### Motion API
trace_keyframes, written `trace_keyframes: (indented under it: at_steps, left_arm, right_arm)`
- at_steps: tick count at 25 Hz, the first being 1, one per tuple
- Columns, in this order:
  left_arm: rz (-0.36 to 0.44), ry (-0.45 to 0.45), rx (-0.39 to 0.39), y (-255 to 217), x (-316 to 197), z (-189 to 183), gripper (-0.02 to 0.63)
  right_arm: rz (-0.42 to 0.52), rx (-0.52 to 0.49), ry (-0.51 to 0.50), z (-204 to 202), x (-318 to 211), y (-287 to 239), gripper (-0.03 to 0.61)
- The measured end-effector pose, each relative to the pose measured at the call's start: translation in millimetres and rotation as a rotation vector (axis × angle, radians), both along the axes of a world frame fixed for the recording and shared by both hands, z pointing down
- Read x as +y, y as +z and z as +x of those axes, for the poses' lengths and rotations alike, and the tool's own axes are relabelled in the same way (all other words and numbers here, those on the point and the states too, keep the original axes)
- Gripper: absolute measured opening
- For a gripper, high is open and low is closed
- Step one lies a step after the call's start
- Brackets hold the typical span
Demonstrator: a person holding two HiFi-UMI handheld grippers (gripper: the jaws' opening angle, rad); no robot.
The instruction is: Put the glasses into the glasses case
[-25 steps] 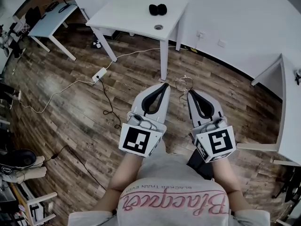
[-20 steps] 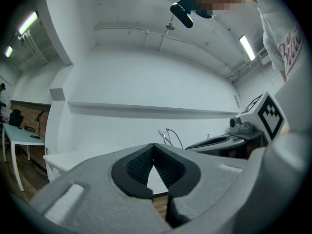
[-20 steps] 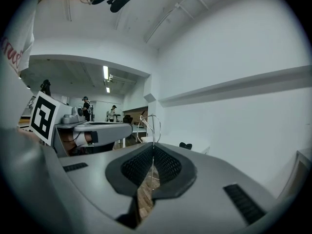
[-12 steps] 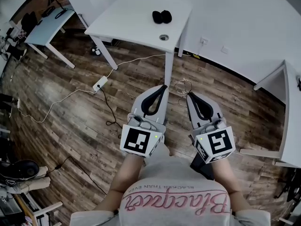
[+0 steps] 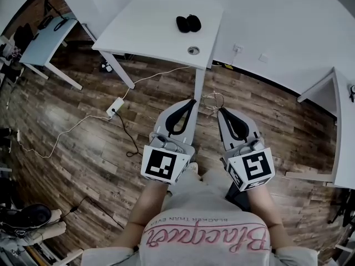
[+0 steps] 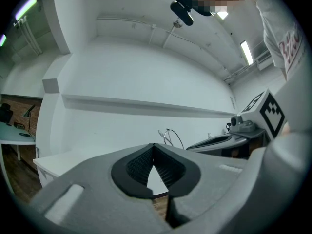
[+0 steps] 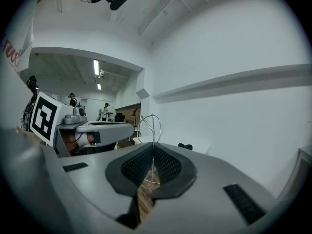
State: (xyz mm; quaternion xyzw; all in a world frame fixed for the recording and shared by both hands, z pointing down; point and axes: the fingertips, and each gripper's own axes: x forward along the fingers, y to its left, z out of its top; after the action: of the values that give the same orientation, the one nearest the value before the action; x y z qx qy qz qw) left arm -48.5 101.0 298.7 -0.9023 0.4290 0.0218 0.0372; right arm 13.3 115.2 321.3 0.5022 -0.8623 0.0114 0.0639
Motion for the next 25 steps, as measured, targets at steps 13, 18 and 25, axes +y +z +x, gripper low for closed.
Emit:
trace_keyframes:
  at_steps: [13, 18, 25]
  left_arm:
    - [0.004, -0.029, -0.018, 2.5, -45.7, -15.8, 0.005]
    - [0.002, -0.04, -0.015, 4.3, -74.7, -14.7, 0.005]
    - [-0.019, -0.058, -0.02, 10.1, -125.5, -15.1, 0.005]
  right_arm:
    - [-0.021, 0.003, -0.018, -15.9, -49.3, 4.7, 0.015]
    - [-0.027, -0.004, -0.028, -13.6, -79.1, 7.4, 0.015]
    - [-0.037, -0.013, -0.042, -9.5, -131.9, 12.0, 0.015]
